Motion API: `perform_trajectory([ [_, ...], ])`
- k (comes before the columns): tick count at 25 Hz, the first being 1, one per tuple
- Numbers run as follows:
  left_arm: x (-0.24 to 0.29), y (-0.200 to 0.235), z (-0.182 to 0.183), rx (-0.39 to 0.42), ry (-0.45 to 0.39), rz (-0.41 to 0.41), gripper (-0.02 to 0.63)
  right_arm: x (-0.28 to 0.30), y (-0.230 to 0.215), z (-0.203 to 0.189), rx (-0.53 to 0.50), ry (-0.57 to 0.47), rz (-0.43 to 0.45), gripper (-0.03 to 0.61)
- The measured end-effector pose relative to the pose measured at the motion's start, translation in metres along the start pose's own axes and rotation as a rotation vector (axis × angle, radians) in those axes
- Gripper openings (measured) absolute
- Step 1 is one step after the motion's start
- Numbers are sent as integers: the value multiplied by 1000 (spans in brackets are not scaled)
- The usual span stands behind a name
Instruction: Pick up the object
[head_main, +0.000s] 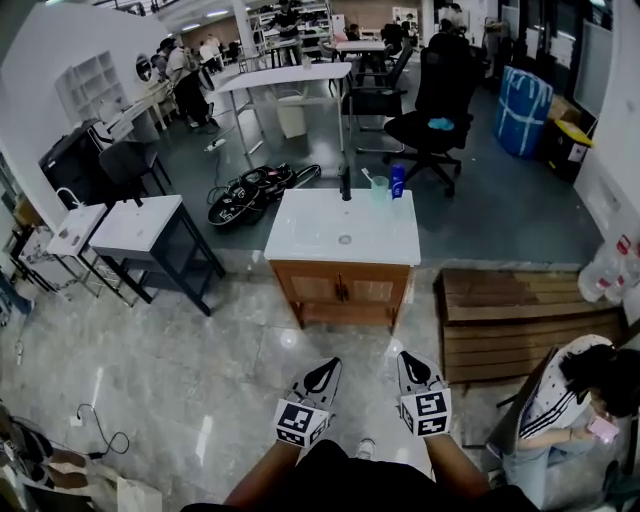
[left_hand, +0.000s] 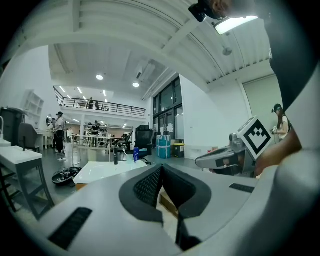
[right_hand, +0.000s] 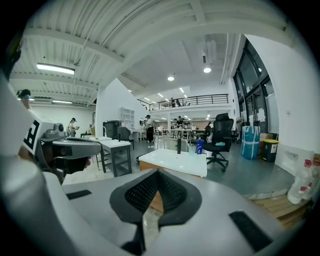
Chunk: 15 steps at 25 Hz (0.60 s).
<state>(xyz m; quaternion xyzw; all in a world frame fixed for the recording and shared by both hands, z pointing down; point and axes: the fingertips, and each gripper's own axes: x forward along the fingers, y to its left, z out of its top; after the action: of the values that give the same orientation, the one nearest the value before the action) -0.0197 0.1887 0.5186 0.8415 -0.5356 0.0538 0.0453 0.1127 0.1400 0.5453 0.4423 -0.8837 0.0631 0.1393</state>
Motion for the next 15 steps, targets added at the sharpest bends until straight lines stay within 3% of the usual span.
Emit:
perform_trajectory([
  [9, 35, 28, 0, -21, -7, 13, 18, 39, -12, 14, 3, -8, 31, 18],
  [15, 65, 72, 0, -36, -12, 36, 18, 87, -20, 19, 5, 4, 39, 18],
])
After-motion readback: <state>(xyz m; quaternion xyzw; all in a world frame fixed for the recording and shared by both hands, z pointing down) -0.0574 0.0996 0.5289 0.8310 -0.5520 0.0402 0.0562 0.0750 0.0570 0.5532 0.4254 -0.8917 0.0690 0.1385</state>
